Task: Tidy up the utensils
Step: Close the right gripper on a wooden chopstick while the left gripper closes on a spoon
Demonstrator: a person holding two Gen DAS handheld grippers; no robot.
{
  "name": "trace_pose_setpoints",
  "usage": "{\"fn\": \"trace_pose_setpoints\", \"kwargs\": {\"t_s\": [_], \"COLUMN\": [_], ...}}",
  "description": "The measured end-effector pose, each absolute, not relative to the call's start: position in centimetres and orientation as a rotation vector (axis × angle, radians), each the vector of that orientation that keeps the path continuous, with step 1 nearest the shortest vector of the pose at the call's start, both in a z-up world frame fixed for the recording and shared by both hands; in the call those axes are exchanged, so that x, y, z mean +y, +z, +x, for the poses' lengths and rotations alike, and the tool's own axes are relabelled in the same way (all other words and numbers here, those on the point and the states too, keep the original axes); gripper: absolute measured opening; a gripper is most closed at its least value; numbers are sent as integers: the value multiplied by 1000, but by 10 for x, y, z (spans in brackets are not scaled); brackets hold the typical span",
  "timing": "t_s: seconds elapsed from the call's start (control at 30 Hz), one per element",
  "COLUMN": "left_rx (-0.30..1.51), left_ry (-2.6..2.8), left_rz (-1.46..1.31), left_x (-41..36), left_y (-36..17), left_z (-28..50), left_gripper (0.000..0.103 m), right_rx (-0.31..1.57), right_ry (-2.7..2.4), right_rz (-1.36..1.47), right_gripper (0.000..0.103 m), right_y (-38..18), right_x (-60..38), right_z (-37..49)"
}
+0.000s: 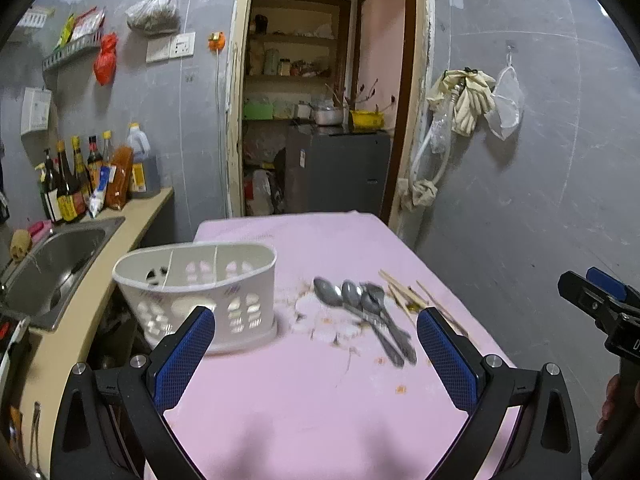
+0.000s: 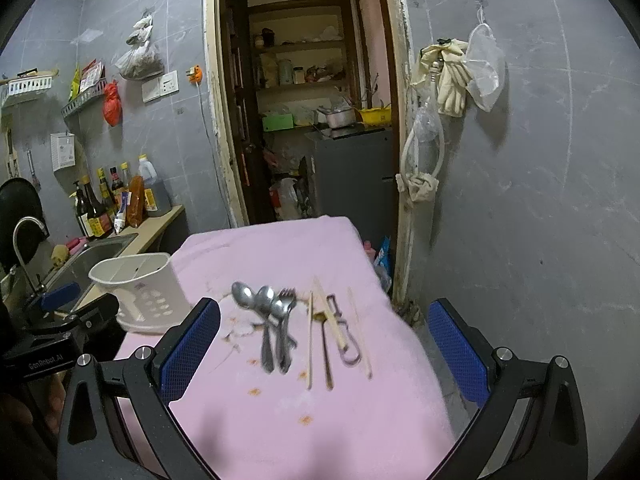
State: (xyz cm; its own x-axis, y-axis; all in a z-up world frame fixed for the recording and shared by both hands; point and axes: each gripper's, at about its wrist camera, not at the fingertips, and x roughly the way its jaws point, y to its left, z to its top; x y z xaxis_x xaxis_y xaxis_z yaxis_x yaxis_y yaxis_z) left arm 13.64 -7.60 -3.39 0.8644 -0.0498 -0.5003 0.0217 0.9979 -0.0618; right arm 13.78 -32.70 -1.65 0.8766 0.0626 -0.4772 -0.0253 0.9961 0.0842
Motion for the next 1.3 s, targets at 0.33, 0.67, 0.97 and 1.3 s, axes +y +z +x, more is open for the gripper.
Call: {"fn": "trace_pose_setpoints", "kwargs": {"t_s": [0.33, 0.67, 0.97, 1.3], "left_rx": [472, 474, 525, 698], "left_ry": [51, 190, 276, 255], "left_rz": [-23, 18, 27, -66], "left_x": [-112, -142, -148, -134], "left_y": [-38, -75, -120, -155], "left_z": [196, 264, 307, 340], "left_gripper": [102, 102, 102, 86], "right_rx": [489, 535, 640, 863], "right_ry": [129, 217, 304, 356], "right_rz": [34, -17, 8, 55], "right_gripper": [102, 102, 80, 43], "right_y": [-30, -75, -140, -200], "right_x": [-362, -382, -367, -355], "right_z": [223, 320, 379, 400]}}
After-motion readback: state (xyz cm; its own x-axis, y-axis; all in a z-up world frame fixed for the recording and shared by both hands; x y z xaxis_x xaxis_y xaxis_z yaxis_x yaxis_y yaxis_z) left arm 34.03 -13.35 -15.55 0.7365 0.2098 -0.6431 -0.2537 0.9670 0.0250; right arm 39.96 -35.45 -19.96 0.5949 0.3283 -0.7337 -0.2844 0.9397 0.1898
